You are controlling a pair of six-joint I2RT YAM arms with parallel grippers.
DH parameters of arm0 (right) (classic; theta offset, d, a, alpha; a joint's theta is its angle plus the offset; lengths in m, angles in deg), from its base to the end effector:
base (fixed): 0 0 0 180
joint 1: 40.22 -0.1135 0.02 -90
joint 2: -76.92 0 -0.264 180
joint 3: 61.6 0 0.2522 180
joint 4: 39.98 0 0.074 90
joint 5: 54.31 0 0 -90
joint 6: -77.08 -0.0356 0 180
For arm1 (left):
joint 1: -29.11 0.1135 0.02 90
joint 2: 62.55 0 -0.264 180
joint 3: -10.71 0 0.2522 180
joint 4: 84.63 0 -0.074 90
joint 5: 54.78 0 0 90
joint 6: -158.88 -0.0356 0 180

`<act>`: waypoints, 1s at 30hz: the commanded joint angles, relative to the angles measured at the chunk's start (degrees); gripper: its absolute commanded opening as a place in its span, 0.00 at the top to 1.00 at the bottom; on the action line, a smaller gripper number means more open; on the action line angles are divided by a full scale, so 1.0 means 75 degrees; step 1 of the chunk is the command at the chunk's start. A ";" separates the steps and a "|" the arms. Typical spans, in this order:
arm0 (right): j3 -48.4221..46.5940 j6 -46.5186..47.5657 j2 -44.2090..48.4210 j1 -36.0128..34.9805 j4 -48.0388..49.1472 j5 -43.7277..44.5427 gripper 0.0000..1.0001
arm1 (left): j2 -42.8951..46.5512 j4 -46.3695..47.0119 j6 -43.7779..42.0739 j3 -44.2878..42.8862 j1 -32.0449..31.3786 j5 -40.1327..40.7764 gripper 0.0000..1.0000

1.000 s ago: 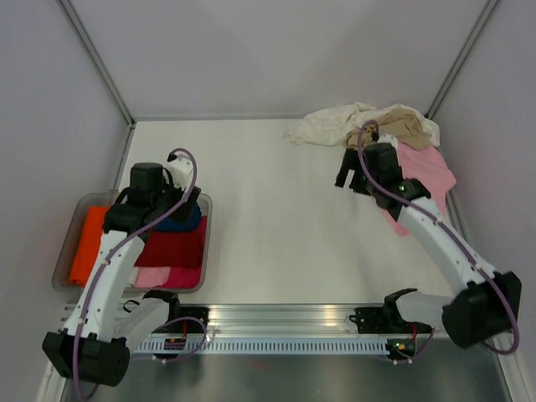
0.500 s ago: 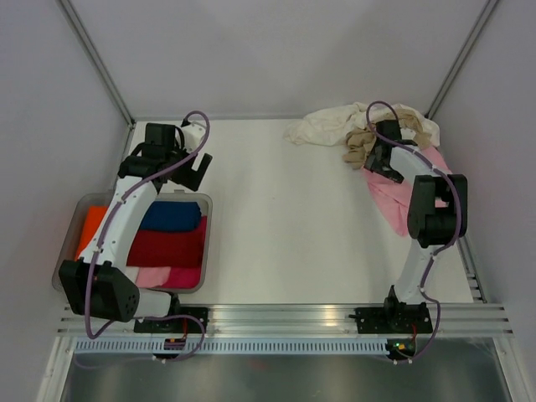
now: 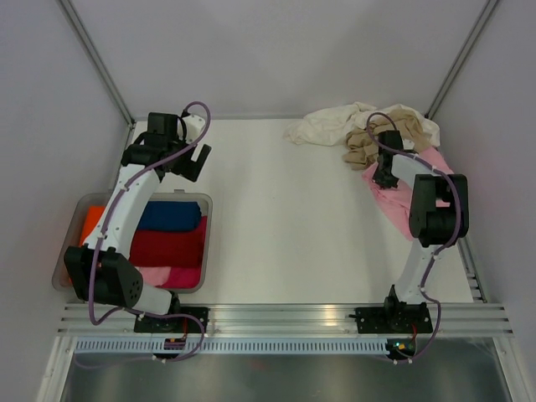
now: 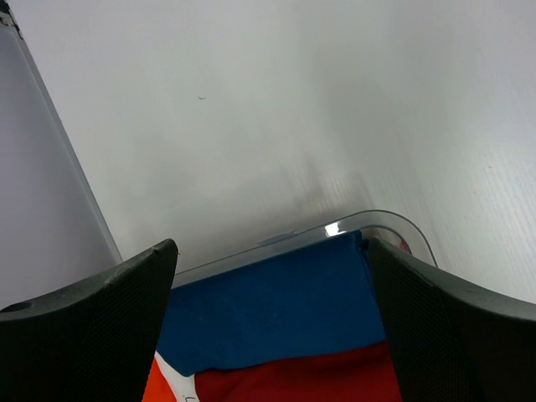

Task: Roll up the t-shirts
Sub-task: Grab a tshirt with the right arm, then move the tshirt to the center of the board

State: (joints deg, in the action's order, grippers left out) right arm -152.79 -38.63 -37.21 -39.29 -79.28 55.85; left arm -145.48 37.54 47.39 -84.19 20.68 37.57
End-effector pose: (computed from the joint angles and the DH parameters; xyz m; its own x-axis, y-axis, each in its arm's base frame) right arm 0.4100 -0.0189 0.1611 -0.7210 0.4190 -0.5520 0.5422 0.8371 -0.0727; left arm 0.3074 -0.0441 0.3492 -0.6172 0.4615 -0.6372 0.3701 0.8850 0.2825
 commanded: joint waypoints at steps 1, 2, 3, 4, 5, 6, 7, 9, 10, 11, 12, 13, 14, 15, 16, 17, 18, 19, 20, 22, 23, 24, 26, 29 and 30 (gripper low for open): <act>0.0304 0.0206 0.0918 -0.0018 -0.0016 -0.0356 1.00 | -0.0086 -0.0088 -0.0146 -0.0407 0.0010 0.0296 0.01; 0.0293 0.0241 0.1256 -0.0042 -0.0063 -0.0356 1.00 | -0.0075 -0.0111 -0.0146 -0.0454 0.0010 0.0319 0.01; 0.0211 0.0276 0.1411 -0.0088 -0.0168 -0.0298 1.00 | -0.0075 -0.0135 -0.0122 -0.0477 0.0010 0.0320 0.01; 0.0152 0.0288 0.1575 -0.0089 -0.0239 -0.0263 1.00 | -0.0063 -0.0135 -0.0122 -0.0489 -0.0001 0.0308 0.01; 0.0082 0.0300 0.1866 -0.0089 -0.0309 -0.0263 1.00 | 0.0007 -0.0147 -0.0122 -0.0501 0.0010 0.0285 0.01; -0.0058 0.0300 0.2032 -0.0089 -0.0391 -0.0274 1.00 | 0.0019 -0.0158 -0.0145 -0.0490 -0.0001 0.0238 0.01; -0.0117 0.0311 0.2346 -0.0089 -0.0415 -0.0309 1.00 | 0.0054 -0.0159 -0.0134 -0.0501 0.0010 0.0226 0.01; -0.0315 0.0311 0.2664 -0.0298 -0.0462 -0.0356 1.00 | 0.0147 -0.0182 -0.0145 -0.0489 -0.0001 0.0168 0.01; -0.0398 0.0335 0.2933 -0.0311 -0.0473 -0.0438 1.00 | 0.0183 -0.0170 -0.0146 -0.0478 0.0010 0.0144 0.01; -0.0608 0.0381 0.3052 -0.0323 -0.0555 -0.0496 1.00 | 0.0230 -0.0182 -0.0134 -0.0478 -0.0001 0.0074 0.01; -0.0726 0.0451 0.3157 -0.0335 -0.0590 -0.0567 1.00 | 0.0253 -0.0182 -0.0145 -0.0489 0.0010 0.0027 0.01; -0.0855 0.0719 0.3344 -0.0346 -0.0614 -0.0660 1.00 | 0.0265 -0.0205 -0.0134 -0.0489 0.0010 -0.0020 0.01; -0.0995 0.0884 0.3439 -0.0416 -0.0637 -0.0939 1.00 | 0.0288 -0.0205 -0.0145 -0.0489 -0.0001 -0.0102 0.01; -0.1263 0.1002 0.3509 -0.0486 -0.0684 -0.1023 1.00 | 0.0300 -0.0205 -0.0146 -0.0478 -0.0002 -0.0149 0.01; -0.1417 0.1362 0.3637 -0.0568 -0.0708 -0.1210 1.00 | 0.0324 -0.0229 -0.0134 -0.0478 -0.0002 -0.0161 0.01; -0.1604 0.1529 0.3697 -0.0813 -0.0731 -0.1606 1.00 | 0.0335 -0.0229 -0.0145 -0.0478 0.0010 -0.0196 0.01; -0.2024 0.1658 0.3720 -0.0978 -0.0813 -0.1877 1.00 | 0.0347 -0.0229 -0.0146 -0.0489 -0.0001 -0.0208 0.01; -0.2271 0.1856 0.3732 -0.1153 -0.0848 -0.2193 1.00 | 0.0370 -0.0229 -0.0157 -0.0489 0.0010 -0.0231 0.01; -0.2541 0.1928 0.3709 -0.1515 -0.0941 -0.2892 1.00 | 0.0371 -0.0229 -0.0146 -0.0489 0.0010 -0.0254 0.01; -0.3513 0.2057 0.3535 -0.2147 -0.1082 -0.3424 1.00 | 0.0382 -0.0229 -0.0146 -0.0489 -0.0001 -0.0278 0.01; -0.3864 0.2092 0.3452 -0.2372 -0.1141 -0.3728 1.00 | 0.0394 -0.0240 -0.0146 -0.0489 0.0010 -0.0278 0.01; -0.4541 0.2093 0.3382 -0.2594 -0.1188 -0.4207 1.00 | 0.0406 -0.0241 -0.0134 -0.0489 -0.0001 -0.0278 0.01; -0.5235 0.1814 0.3299 -0.3074 -0.0817 -0.4760 1.00 | 0.0464 -0.0252 -0.0157 -0.0466 -0.0002 -0.0278 0.01; -0.5519 0.1169 0.3497 -0.3182 0.0318 -0.5536 1.00 | 0.0534 -0.0241 -0.0204 -0.0419 0.0010 -0.0278 0.01; -0.5822 0.0970 0.3533 -0.3182 0.0509 -0.5432 1.00 | 0.0546 -0.0241 -0.0216 -0.0419 0.0010 -0.0278 0.01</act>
State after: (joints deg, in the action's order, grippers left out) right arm -191.28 -27.29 -12.58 -63.82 -84.33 21.95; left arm -144.10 36.12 47.34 -85.72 20.68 36.37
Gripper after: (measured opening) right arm 0.007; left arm 0.990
